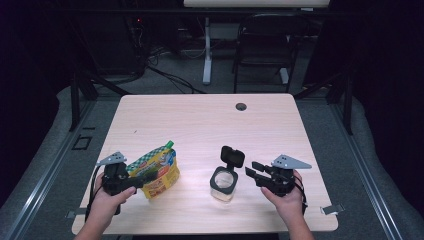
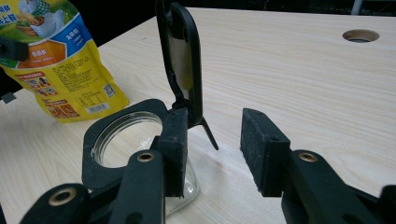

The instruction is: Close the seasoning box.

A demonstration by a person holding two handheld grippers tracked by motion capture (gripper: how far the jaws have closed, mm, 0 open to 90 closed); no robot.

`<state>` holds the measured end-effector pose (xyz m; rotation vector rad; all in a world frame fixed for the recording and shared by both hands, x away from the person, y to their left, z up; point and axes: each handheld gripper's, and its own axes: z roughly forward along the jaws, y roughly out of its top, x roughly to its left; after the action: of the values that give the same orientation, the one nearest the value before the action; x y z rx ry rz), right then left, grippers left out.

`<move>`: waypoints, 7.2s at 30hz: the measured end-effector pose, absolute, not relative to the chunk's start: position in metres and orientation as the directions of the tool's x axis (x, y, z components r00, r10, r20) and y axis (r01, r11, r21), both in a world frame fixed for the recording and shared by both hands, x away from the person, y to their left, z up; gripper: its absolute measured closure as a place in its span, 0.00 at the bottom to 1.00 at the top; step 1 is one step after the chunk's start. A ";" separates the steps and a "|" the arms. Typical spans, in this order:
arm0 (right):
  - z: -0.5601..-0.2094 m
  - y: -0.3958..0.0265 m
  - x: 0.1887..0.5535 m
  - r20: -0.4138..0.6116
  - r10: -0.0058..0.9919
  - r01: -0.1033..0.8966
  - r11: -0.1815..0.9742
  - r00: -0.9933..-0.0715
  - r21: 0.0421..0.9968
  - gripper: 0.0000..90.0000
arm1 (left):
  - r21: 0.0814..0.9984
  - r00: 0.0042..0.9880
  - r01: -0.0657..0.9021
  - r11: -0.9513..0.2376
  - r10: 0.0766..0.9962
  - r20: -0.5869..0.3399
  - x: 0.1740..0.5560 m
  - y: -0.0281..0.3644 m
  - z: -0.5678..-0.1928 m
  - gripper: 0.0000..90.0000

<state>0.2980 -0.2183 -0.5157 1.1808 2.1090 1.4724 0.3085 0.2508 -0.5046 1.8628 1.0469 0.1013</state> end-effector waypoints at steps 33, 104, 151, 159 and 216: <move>-0.515 -0.216 0.297 0.196 0.762 0.446 0.134 -0.618 0.885 0.69 | 0.741 0.627 0.645 -0.188 0.684 -0.373 0.315 0.241 -0.533 0.46; -0.513 -0.218 0.296 0.188 0.762 0.436 0.136 -0.620 0.889 0.68 | 0.772 0.637 0.609 -0.183 0.693 -0.338 0.312 0.232 -0.580 0.44; -0.514 -0.218 0.296 0.193 0.760 0.436 0.129 -0.620 0.891 0.68 | 0.773 0.619 0.609 -0.178 0.716 -0.323 0.310 0.229 -0.590 0.52; -0.514 -0.219 0.296 0.194 0.760 0.437 0.129 -0.620 0.890 0.68 | 0.775 0.621 0.605 -0.182 0.718 -0.316 0.310 0.228 -0.590 0.56; -0.510 -0.221 0.295 0.182 0.764 0.416 0.123 -0.619 0.901 0.67 | 0.827 0.643 0.522 -0.209 0.733 -0.221 0.305 0.233 -0.557 0.62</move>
<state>0.2947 -0.2208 -0.5104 1.1499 2.0816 1.4945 0.3046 0.2334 -0.5571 1.8783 0.9955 0.2686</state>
